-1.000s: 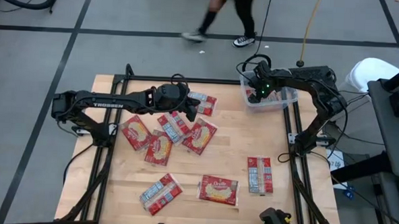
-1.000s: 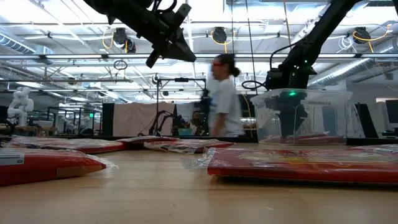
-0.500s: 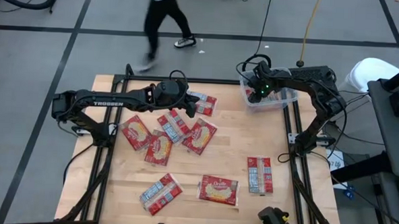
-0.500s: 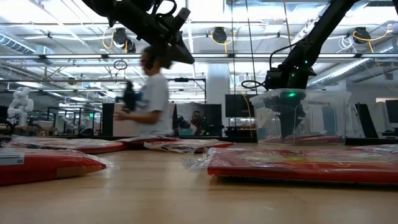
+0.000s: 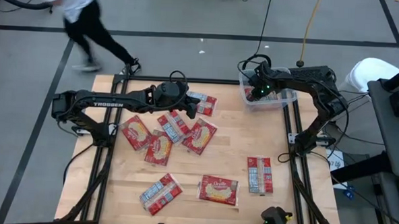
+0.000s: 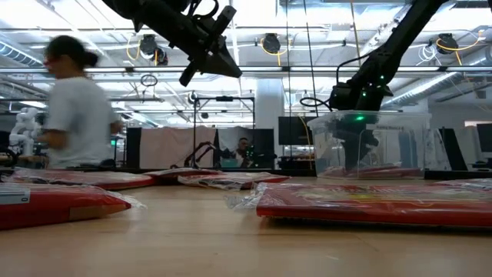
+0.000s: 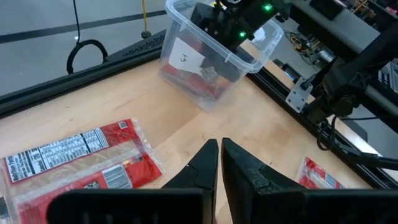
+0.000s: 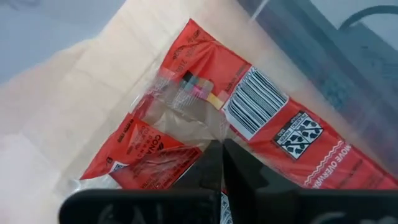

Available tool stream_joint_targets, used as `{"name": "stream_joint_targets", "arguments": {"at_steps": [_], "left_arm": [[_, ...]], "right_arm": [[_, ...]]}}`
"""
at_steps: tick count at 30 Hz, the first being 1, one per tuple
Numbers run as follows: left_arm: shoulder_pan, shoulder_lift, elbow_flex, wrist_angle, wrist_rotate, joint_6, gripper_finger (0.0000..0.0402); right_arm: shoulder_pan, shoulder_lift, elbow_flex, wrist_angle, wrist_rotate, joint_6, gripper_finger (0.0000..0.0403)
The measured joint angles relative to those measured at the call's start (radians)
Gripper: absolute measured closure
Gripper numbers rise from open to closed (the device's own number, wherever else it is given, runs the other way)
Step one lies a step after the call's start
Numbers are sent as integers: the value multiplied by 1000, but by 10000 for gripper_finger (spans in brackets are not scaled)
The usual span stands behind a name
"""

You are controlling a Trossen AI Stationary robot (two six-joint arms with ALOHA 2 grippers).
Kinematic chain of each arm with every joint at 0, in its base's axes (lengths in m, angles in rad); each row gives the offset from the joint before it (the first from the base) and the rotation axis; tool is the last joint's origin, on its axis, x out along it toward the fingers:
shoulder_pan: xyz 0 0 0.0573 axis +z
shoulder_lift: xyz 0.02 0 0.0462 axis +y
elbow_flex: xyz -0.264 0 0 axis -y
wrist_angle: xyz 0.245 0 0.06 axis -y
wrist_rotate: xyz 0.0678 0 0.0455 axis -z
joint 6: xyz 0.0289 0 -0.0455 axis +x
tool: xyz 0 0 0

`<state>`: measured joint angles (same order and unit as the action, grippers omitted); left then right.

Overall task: Sort popcorn bags into baskets
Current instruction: Adjust the popcorn bag in the transparent container

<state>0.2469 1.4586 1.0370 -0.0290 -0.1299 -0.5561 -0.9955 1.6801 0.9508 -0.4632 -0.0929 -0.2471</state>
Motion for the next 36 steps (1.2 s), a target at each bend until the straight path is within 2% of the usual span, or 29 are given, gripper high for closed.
{"name": "stream_joint_targets", "arguments": {"at_steps": [8, 17, 36], "left_arm": [[-1, 0, 0, 2, 0, 16, 376], [1, 0, 0, 3, -1, 51, 376], [1, 0, 0, 4, -1, 58, 376]], "right_arm": [[-5, -150, -5, -16, -15, 97, 402], [-4, -259, -4, -28, -21, 158, 402], [-5, -364, 0, -96, -93, 188, 402]]}}
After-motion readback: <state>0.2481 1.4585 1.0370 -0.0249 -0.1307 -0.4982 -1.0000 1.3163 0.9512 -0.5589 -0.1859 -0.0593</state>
